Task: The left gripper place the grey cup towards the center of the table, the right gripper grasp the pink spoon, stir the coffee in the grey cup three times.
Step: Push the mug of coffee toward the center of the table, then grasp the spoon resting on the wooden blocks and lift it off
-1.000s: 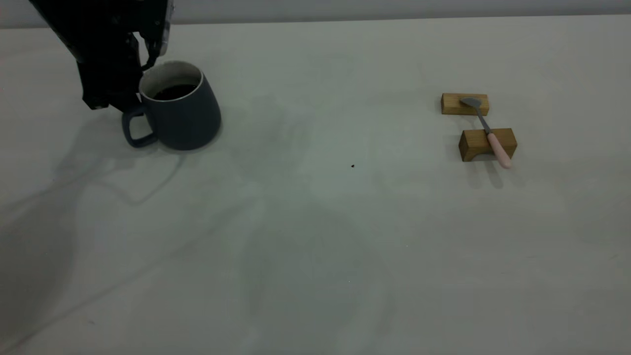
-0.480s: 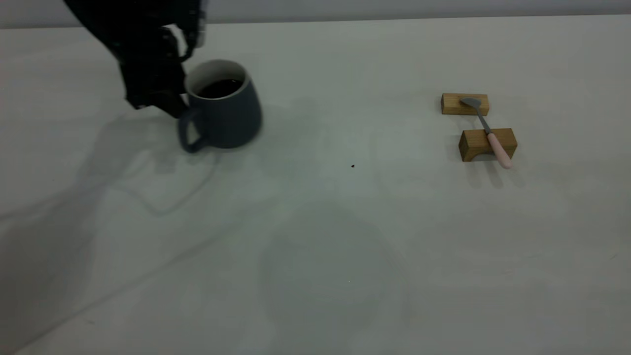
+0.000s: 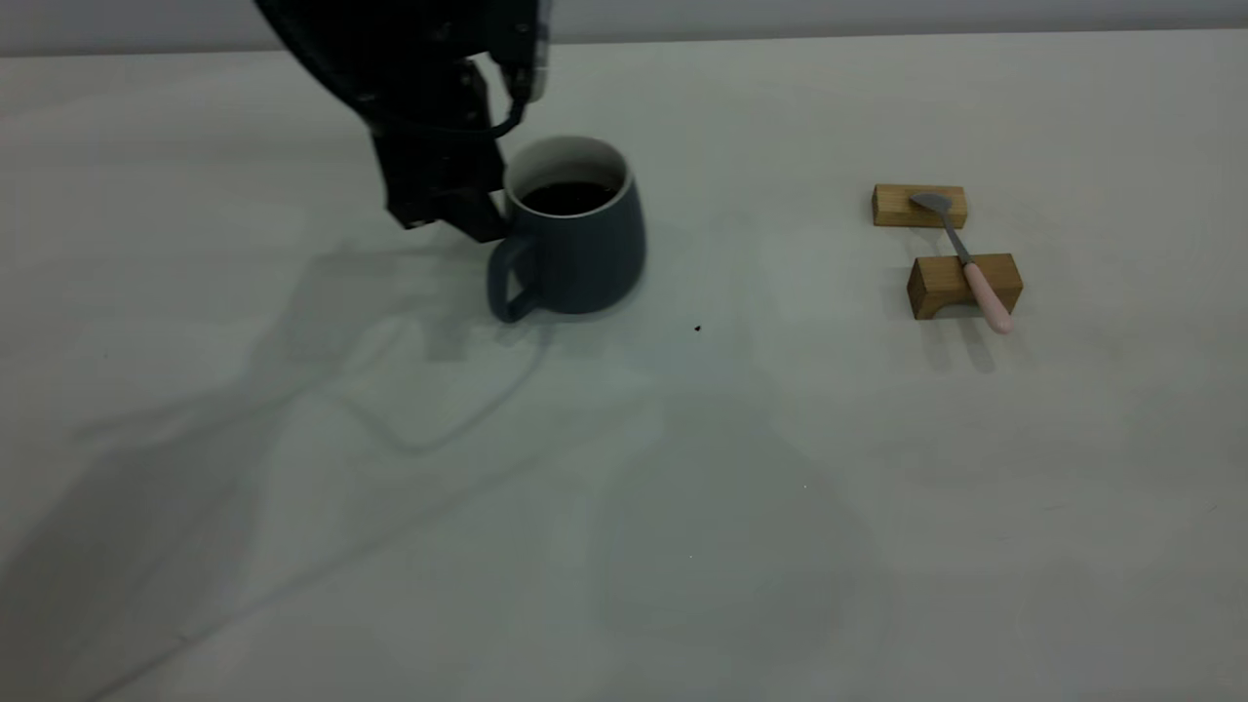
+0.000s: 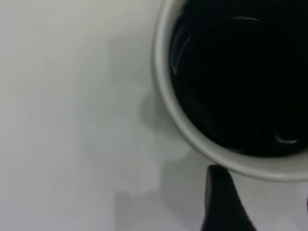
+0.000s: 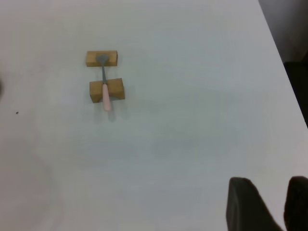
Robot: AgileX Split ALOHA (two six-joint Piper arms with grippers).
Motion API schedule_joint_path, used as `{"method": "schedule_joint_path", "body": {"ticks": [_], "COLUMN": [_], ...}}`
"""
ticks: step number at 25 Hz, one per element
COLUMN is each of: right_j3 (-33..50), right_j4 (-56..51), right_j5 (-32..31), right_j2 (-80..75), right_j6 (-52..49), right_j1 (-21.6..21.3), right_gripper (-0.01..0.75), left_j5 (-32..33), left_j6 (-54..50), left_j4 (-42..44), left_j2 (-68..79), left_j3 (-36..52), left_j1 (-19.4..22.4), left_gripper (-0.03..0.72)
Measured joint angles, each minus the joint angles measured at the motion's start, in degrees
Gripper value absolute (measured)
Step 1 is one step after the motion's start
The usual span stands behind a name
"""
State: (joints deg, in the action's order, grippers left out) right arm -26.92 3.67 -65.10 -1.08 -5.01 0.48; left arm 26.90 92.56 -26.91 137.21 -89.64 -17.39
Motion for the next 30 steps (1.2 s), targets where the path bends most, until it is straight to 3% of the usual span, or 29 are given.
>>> {"method": "schedule_joint_path", "body": {"ticks": [10, 15, 23, 30], "right_j3": [0.0, 0.0, 0.0, 0.0], "right_j4": [0.0, 0.0, 0.0, 0.0], "right_j5": [0.0, 0.0, 0.0, 0.0], "right_j2": [0.0, 0.0, 0.0, 0.0], "right_j6": [0.0, 0.0, 0.0, 0.0], "right_j1": [0.0, 0.0, 0.0, 0.0], "right_gripper": [0.239, 0.239, 0.239, 0.239], "left_j5": [-0.9, 2.5, 20.6, 39.8], "left_j6": [-0.4, -10.1, -51.3, -68.6], "left_j4": [-5.0, 1.8, 16.4, 20.1], "left_j2": [-0.1, -4.8, -28.9, -47.7], "left_j3": [0.0, 0.0, 0.0, 0.0], "left_j1": [-1.9, 0.3, 3.1, 3.0], "left_gripper": [0.481, 0.481, 0.481, 0.481]}}
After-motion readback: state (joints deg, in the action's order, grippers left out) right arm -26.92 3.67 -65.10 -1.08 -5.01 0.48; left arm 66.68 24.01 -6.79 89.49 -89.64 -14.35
